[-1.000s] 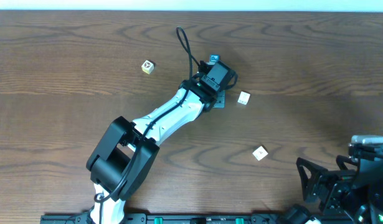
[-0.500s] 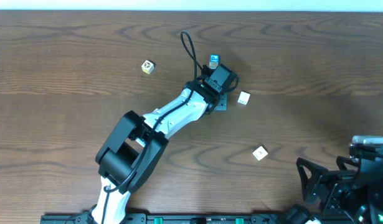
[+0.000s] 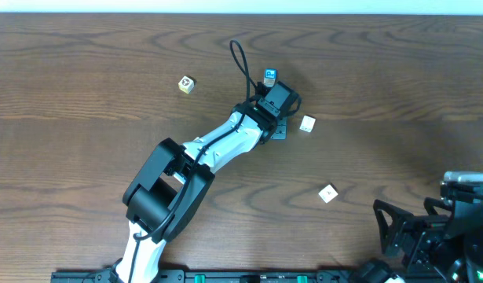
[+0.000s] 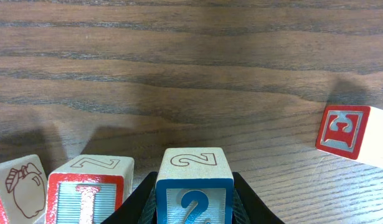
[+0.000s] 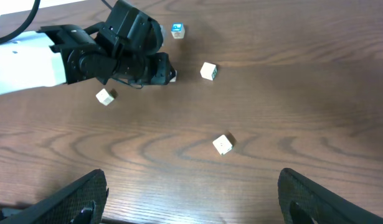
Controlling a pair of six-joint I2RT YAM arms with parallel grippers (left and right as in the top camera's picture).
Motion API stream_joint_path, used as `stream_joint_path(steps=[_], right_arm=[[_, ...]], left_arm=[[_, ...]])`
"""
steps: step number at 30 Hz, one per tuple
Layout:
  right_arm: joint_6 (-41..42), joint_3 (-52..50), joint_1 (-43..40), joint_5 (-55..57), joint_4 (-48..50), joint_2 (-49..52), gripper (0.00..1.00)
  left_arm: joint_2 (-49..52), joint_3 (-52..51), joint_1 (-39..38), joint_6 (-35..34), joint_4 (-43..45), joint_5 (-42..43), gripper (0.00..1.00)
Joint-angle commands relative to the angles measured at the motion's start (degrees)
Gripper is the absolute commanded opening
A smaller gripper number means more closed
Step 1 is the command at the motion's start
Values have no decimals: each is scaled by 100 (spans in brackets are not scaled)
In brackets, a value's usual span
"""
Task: Spell out Ai2
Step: 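Lower the blue block right of the 'I' block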
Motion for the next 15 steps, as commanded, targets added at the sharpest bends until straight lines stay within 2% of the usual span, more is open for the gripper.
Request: stream_joint_path(steps=[1,3,6,12,15], right_arm=[[101,2,-20,13,-22,4,88],[101,2,-17,13,-22,4,88],[101,2,-17,-7,-22,4,88],[101,2,-17,-7,-22,4,88],[101,2,-20,-4,-22,4,88]], left_arm=[[68,109,42,192,20,-184,23],[68,109,42,210,17,-275,28],[68,109,44,229,33,-313,29],[68,109,42,227,52,-310,41],[68,109,42,227,50,-308,42]])
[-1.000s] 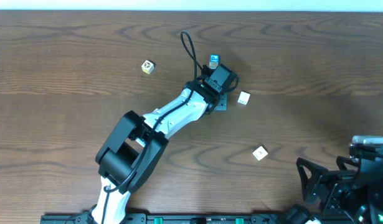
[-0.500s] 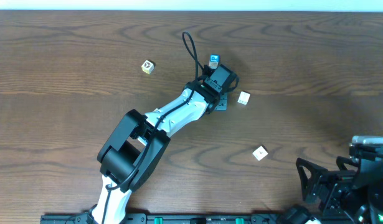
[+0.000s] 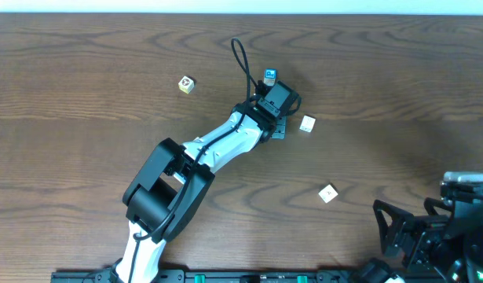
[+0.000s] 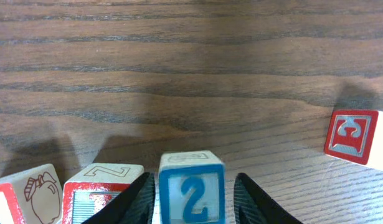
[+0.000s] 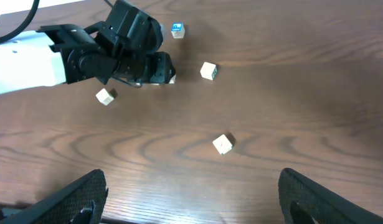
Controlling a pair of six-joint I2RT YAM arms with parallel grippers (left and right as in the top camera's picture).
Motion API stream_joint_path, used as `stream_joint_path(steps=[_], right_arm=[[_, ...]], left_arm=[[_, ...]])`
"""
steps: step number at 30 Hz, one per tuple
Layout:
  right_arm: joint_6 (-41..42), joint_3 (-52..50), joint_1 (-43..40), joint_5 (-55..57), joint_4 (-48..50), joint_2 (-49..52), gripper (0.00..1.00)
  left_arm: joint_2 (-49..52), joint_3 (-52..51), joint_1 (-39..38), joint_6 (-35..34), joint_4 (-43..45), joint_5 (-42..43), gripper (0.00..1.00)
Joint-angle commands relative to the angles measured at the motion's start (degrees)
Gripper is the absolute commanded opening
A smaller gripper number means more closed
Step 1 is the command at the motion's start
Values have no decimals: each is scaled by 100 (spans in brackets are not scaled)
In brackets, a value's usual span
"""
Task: Spell out Ai2
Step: 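Lower the blue block right of the 'I' block, then open the left gripper and move both grippers near the row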
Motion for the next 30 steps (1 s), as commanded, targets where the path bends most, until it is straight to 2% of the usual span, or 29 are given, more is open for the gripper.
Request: stream_joint_path(steps=[1,5,12,17,20,23,24,25,27,30], right_arm=[[101,2,-20,0,-17,4,88],[98,2,-20,0,-20,4,88],[96,2,-20,72,-15,4,90],[90,2,-20,382,-20,4,90],[72,0,-20,728,-20,4,90],[-9,-33,-17,1176,20,4,89],[-96,-70,-17,1298,70,4,89],[-245,-129,-17,1375,162,4,89],[-483,-286,-20,1438,442,4,89],[-597,-520,-20,1528,907,4,92]], left_arm=[[68,109,39,37,17,-120,43],[68,109,39,42,81,-122,43],[22,476,42,503,79,-201,46],[-133,1547,114,614,-918,-1528,45],[-328,2168,337,645,-1552,-1742,43],[-603,2435,822,640,-2063,-1261,34],[-721,2435,1047,638,-2192,-855,25],[-837,2435,1300,638,-2332,-339,20],[-1091,2433,1856,645,-2636,595,19],[-1469,2433,2549,654,-3069,1344,20]])
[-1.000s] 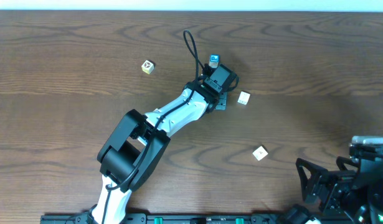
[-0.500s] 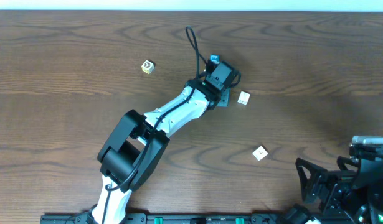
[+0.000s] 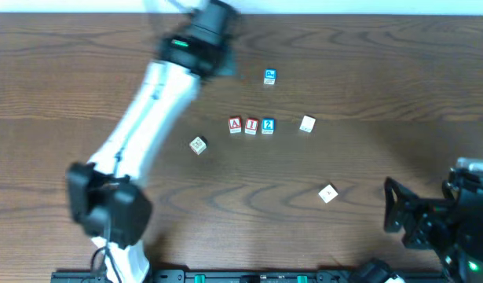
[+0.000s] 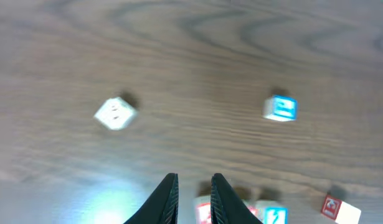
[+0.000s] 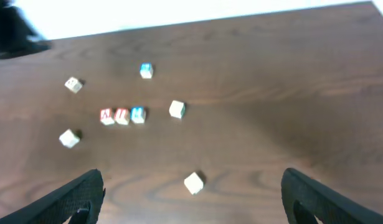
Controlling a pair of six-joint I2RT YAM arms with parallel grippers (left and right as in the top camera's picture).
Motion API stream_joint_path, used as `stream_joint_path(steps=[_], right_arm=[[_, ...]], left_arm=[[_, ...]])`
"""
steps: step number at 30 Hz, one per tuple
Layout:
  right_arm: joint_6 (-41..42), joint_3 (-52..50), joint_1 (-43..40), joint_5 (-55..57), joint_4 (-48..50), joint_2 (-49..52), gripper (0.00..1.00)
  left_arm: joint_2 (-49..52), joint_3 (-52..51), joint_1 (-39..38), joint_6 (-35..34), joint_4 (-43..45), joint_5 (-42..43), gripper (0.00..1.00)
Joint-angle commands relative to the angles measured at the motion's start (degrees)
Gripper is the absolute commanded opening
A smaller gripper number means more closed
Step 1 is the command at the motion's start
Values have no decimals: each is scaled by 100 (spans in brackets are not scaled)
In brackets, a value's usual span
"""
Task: Spell out Ai2
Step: 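Open the left gripper and move both grippers near the row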
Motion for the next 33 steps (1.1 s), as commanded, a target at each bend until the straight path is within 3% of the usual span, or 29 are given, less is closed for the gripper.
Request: stream_joint_path(steps=[1,6,13,18,21,25,28,29,31,32,33], right_arm=[[-376,-278,-20,334,387,20,92],[-439,-365,-20,-175,1154,444,96],[-247,-177,-372,-1180,1996,1777,99],[-1211,782,-1582,-2874,2041,2719,99],[-1657,1008,-2629,-4109,1891,3178,93],[-2420,927,-3773,-6144,1751,3875,76],[-2566,879,-3825,-6649,1650,4542,48],[-2647,879,-3783,-6717,1600,4769,36],[-2756,876,-3652,-6723,1578,5206,8],[-2754,876,-3571,-6725,1589,5390,1],[-2754,876,-3491,-6745,1626,5600,1]], left_arm=[[-509,103,680,109,-363,1270,21],[-1110,103,1169,627,-909,1241,26],[-1604,103,1200,885,-1381,1167,28],[-1707,101,1200,1134,-1519,1163,29],[-1665,-44,1141,1134,-1394,1204,36],[-1475,-420,1078,1132,-1134,1648,36],[-1209,-820,1086,1082,-684,2706,35],[-1099,-962,1080,992,-490,2997,32],[-848,-1207,988,697,-166,3178,8],[-730,-1283,935,525,-90,3178,6],[-577,-1346,868,380,-26,3189,6]])
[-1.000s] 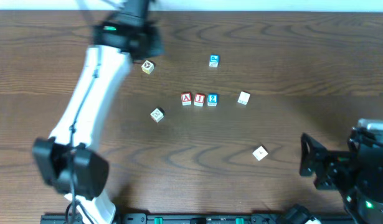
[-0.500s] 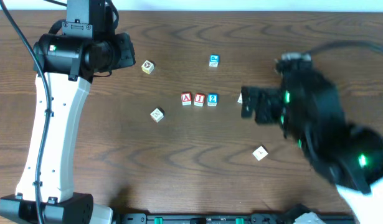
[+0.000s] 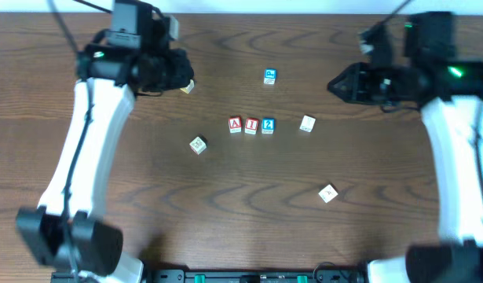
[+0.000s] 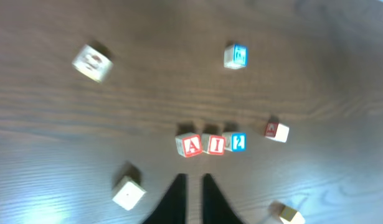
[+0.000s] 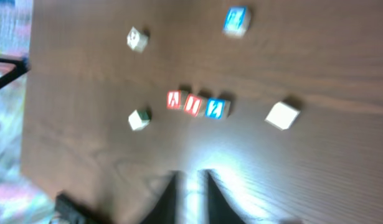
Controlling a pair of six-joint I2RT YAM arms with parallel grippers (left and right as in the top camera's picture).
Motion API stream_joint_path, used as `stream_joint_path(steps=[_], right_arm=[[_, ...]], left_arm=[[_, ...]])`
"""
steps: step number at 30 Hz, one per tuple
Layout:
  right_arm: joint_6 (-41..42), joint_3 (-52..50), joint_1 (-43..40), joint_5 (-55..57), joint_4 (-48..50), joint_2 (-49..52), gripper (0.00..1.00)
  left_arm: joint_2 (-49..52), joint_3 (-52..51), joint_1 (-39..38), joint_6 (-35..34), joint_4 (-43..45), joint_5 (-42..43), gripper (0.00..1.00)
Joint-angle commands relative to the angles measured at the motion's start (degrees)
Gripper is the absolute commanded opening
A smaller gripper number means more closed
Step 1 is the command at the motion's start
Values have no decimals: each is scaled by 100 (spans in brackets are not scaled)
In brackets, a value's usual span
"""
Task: Spell out Ai2
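Note:
Three lettered blocks stand side by side in a row at mid-table: red A (image 3: 236,124), red I (image 3: 251,125), blue 2 (image 3: 268,125). The left wrist view shows them from high above as A (image 4: 191,145), I (image 4: 215,144), 2 (image 4: 238,142); the blurred right wrist view shows A (image 5: 175,99), I (image 5: 194,104), 2 (image 5: 216,108). My left gripper (image 4: 193,180) hangs up at the far left (image 3: 174,75), its fingers nearly together and empty. My right gripper (image 5: 191,177) hangs at the far right (image 3: 339,85), also closed on nothing.
Loose blocks lie around the row: a blue one (image 3: 270,76) behind it, a pale one (image 3: 307,123) just to its right, one (image 3: 197,145) at front left, one (image 3: 327,192) at front right. Another (image 3: 186,86) peeks out beside my left gripper.
My right arm was low at the front right corner with its fingers wide apart; now it is raised at the far right with fingers closed. My left gripper has shifted left. The blocks have not moved.
My left gripper first had the blue 2 block between its fingers, beside the I. Then the fingers stood apart from the block. Later the left arm was away at the table's far edge, fingers closed, with A, I, 2 standing in a row. Now both arms are raised.

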Motion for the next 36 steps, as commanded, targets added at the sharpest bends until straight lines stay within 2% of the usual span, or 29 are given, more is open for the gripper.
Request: stream_joint_path(steps=[1,7,11,16,22,32,36], right_arm=[[-319,-46,254,-597,50,551,1],[-509,-46,295,-940,26,1565,1],[-791,-129,208,-848,-52,1963,1],[-756,-616,131,-828,317,2120,1],[-17,-1255,223,-461,1191,2131,1],[319,-1510,507,-328,1836,2197,2],[551,-1515,691,-247,2035,2247,2]], left_arm=[[535,-269,-214,-546,109,570,6],[1456,-295,-433,-688,234,999,6],[1792,-323,-461,-721,216,960,6],[1832,-579,-372,-758,236,616,6],[1834,-964,-376,-1283,584,280,6],[1834,-1744,-385,-1832,1716,501,6],[1843,-1797,-387,-2079,1888,503,6]])
